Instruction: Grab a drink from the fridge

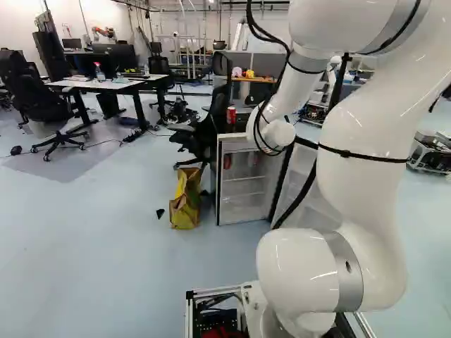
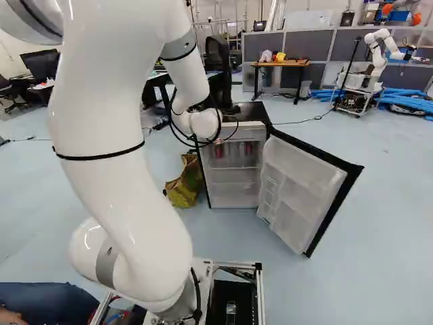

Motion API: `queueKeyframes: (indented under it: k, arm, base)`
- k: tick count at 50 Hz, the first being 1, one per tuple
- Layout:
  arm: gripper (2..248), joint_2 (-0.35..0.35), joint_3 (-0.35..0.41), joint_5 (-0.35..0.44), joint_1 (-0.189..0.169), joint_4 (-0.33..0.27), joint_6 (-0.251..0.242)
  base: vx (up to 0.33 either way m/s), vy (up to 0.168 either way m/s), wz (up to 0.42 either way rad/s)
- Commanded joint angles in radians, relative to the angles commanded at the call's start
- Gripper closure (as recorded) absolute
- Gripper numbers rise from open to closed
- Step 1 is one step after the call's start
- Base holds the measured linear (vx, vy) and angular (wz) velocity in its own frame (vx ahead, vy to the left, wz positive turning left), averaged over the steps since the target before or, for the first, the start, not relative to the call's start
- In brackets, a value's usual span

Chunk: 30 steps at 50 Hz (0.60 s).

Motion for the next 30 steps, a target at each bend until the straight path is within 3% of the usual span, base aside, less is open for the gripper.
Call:
queueKeyframes:
  k: [30]
  arm:
    - [3,0.115,0.055,-0.214,-0.095,0.029,0.000]
  base:
    - [0.000,0.000,0.000]
